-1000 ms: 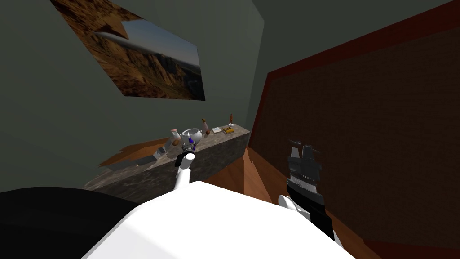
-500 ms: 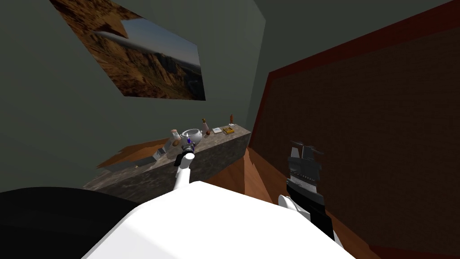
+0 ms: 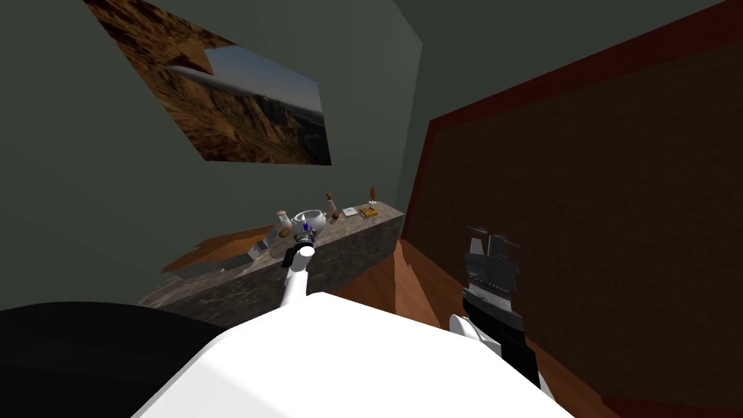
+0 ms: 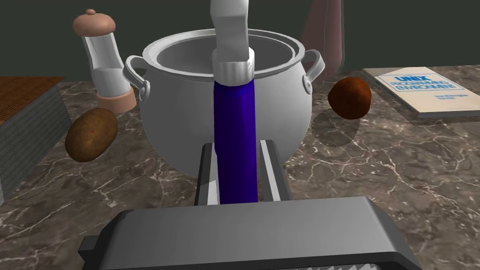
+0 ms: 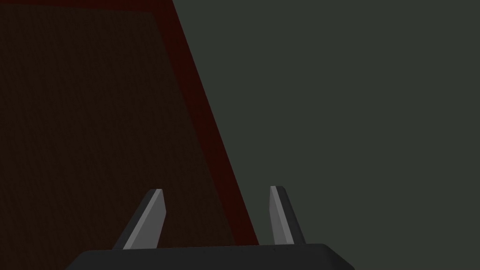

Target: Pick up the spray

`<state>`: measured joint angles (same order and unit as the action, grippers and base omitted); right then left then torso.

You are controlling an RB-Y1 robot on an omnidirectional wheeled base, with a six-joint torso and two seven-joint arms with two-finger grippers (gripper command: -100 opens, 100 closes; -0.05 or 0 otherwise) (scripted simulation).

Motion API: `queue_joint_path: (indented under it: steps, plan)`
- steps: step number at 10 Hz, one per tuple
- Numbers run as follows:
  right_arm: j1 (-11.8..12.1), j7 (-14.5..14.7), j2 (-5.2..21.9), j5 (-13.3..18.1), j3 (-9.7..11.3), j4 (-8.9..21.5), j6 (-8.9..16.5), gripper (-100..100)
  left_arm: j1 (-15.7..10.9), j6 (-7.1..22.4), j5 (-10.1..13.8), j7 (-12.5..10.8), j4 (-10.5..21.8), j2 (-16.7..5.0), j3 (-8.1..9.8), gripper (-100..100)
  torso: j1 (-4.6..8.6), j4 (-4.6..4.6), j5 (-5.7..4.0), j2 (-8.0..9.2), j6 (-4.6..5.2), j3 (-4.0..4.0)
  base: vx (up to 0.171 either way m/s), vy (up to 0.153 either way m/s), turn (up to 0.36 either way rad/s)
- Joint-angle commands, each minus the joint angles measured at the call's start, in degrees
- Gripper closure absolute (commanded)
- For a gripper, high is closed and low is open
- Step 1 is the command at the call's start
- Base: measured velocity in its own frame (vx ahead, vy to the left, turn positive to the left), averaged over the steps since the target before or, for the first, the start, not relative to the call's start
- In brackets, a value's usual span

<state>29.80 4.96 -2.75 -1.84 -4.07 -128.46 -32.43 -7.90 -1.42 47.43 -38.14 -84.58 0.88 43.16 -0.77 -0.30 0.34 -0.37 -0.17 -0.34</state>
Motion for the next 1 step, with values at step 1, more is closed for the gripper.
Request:
queue_joint_path:
  steps: [1]
  plan:
    - [0.0,0.0,0.0,0.0,0.0,0.0,0.0,0,0.0,0.0,0.0,0.0,0.0,0.0,0.0,0,0.0,0.0,0.0,0.0,0.0,0.0,-0.001,-0.002,-0.011]
